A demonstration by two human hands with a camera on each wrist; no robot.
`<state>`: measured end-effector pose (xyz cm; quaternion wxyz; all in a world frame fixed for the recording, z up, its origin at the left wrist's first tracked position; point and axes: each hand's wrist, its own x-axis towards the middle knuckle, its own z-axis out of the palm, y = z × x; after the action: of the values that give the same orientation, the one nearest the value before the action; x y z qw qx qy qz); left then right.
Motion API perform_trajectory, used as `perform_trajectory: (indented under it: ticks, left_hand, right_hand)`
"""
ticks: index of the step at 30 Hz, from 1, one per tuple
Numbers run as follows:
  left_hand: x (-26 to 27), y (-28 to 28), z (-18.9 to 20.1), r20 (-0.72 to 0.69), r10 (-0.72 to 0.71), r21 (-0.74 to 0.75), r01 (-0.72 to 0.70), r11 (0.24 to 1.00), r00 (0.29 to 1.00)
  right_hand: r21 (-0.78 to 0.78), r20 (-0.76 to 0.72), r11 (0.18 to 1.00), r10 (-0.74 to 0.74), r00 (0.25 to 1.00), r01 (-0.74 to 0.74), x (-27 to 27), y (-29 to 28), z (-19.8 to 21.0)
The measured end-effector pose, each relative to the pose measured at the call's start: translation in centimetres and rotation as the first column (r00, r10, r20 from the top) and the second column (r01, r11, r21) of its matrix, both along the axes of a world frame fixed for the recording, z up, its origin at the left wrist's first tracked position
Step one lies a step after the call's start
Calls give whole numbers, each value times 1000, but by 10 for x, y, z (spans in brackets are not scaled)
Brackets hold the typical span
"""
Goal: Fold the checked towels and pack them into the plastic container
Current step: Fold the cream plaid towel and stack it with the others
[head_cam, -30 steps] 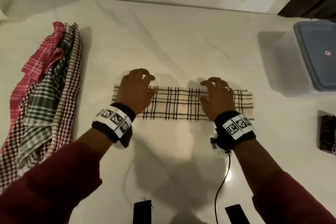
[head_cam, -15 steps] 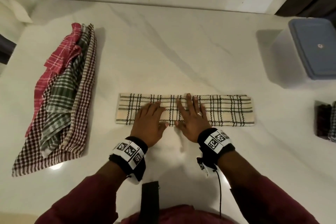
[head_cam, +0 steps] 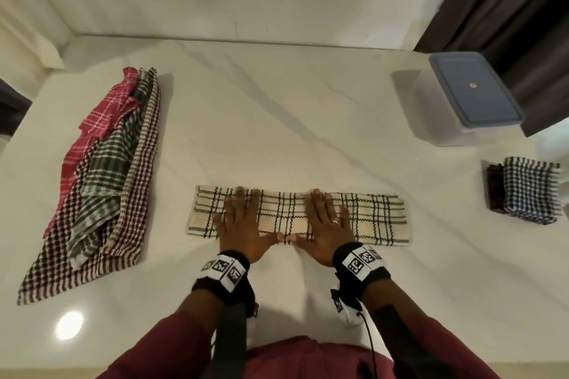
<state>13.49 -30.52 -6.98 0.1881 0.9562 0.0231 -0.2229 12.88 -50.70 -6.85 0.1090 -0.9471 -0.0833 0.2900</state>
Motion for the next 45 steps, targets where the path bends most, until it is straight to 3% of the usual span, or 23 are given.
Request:
perform_trajectory:
  ticks: [5, 12, 15, 17, 20, 22, 24, 25, 27, 29, 30, 31, 32, 33, 35, 38, 40, 45]
  left_hand:
    - [9, 17, 3, -119, 0, 32, 4, 999, 993]
    - [11, 15, 6, -138, 7, 17, -5, 1000, 990]
    - [9, 13, 8, -123, 2, 20, 0, 1000, 992]
    - [8, 12, 11, -120, -8, 32, 12, 999, 993]
    - [9, 11, 13, -116, -14, 57, 21, 998, 993]
    - [7, 10, 18, -43, 23, 16, -22, 1000, 999]
    - [7, 9, 29, 36, 132, -216, -122, 969, 991]
    - [8, 8, 37, 28, 197, -385, -171, 907, 980]
    - [8, 10, 52, -68, 264, -690, -237, 684, 962]
    - [11, 16, 64, -268, 284, -848, -365, 384, 921]
    - [13, 20, 70, -393, 297, -869, -458, 190, 870]
    - [15, 27, 74, -495, 311, -851, -525, 16, 812]
    - [16, 33, 79, -554, 323, -826, -554, -101, 767]
    - [17, 39, 78, -581, 357, -808, -570, -150, 731]
    - [14, 53, 76, -570, 427, -806, -578, -126, 702]
    - [10, 61, 68, -571, 428, -798, -596, -89, 700]
    - [8, 66, 60, -564, 434, -795, -603, -56, 703]
    - [1, 80, 35, -568, 488, -767, -641, -23, 662]
  right_hand:
    - [-20, 45, 965, -260, 965, 261, -4, -40, 0]
    - [16, 97, 772, -633, 768, 635, -10, -104, 4]
    - [102, 199, 716, -695, 691, 691, -6, -105, 13]
    - [190, 113, 632, -774, 623, 751, -1, -103, 18]
    - [323, -120, 415, -873, 472, 850, 6, -96, 31]
    - [410, -156, 354, -881, 447, 841, 13, -83, 48]
    - [548, -124, 351, -863, 489, 759, 21, -59, 70]
    - [632, -139, 351, -826, 546, 691, 24, -42, 82]
    - [776, -257, 271, -690, 677, 570, 27, -2, 105]
    - [821, -366, 186, -555, 747, 540, 25, 35, 113]
    - [838, -362, 182, -521, 773, 515, 24, 50, 110]
    - [850, -321, 217, -509, 799, 480, 23, 61, 105]
    - [851, -250, 288, -512, 822, 438, 22, 68, 96]
    - [833, -161, 387, -516, 841, 397, 20, 69, 86]
    - [743, 33, 612, -439, 898, 272, 17, 67, 67]
    - [471, 258, 879, -65, 964, -67, 15, 61, 45]
    - [284, 295, 931, 144, 945, -230, 16, 66, 35]
    - [55, 250, 926, 350, 903, -374, 23, 88, 22]
